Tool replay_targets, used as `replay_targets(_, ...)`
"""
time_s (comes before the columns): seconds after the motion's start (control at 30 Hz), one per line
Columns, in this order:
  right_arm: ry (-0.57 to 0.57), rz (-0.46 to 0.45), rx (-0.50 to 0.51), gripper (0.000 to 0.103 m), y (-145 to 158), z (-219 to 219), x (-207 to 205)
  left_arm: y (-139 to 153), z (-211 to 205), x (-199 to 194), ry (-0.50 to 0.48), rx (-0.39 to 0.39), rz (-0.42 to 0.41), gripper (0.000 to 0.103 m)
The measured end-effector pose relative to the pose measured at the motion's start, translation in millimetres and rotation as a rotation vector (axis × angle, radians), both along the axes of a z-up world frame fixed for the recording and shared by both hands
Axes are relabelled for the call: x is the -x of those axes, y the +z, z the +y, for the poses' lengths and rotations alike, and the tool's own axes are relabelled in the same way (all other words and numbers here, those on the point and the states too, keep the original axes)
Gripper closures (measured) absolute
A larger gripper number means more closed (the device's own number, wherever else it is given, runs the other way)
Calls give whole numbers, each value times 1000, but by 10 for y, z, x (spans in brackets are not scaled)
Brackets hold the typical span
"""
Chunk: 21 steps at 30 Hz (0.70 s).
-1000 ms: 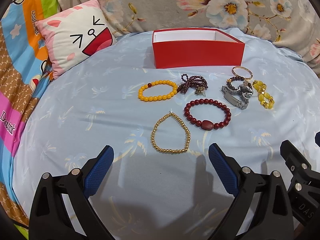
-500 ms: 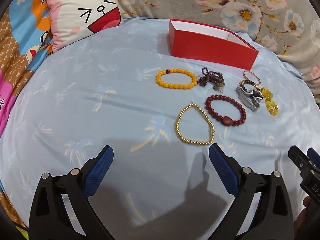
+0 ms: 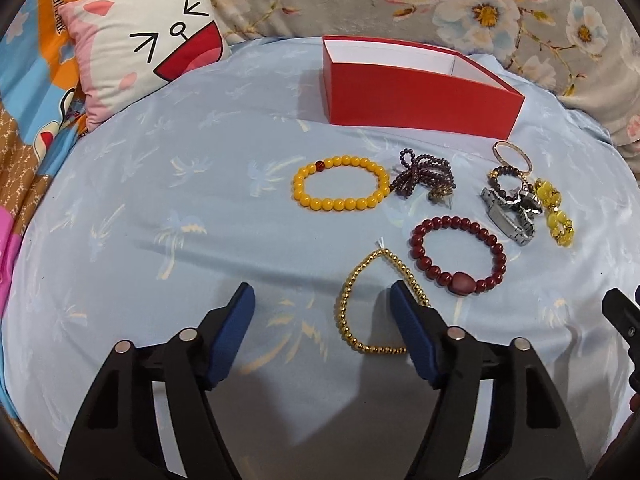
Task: Organize jewelry
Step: 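Grasp the thin gold bead bracelet with the left tool while the right tool grasps the chunky yellow bracelet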
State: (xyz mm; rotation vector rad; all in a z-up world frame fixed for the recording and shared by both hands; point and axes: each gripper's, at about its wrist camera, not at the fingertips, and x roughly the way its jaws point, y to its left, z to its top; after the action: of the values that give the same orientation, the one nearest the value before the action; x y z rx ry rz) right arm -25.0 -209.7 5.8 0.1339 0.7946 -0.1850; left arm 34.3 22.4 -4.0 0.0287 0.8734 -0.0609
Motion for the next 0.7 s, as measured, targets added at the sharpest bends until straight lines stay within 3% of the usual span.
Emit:
replay_targets(0.13, 10, 1, 8, 8, 26, -10, -109, 16, -39, -30, -25, -1, -10, 58)
replay_targets(0.3, 23, 35, -2, 24, 26, -55, -332, 29, -71, -56, -54, 13, -16, 94)
replay_targets(0.5, 45, 72, -19, 46, -7, -70, -681, 35, -44, -89, -63, 48, -11, 99)
replay_targets(0.7, 44, 91, -46, 58, -47, -96, -953, 45, -23, -113, -67, 80, 6, 99)
